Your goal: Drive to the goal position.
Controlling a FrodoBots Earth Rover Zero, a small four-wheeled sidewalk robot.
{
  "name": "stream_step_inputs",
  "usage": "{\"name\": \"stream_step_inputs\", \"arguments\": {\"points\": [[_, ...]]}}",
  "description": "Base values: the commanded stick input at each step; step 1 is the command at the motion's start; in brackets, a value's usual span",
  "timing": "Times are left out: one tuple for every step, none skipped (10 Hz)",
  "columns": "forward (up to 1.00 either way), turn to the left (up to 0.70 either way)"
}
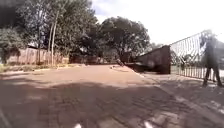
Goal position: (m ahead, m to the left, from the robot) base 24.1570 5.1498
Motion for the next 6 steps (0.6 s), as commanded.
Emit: {"name": "stream_step_inputs", "arguments": {"points": [[0.7, 0.0], [0.7, 0.0], [0.7, 0.0], [0.7, 0.0], [0.7, 0.0], [0.7, 0.0]]}}
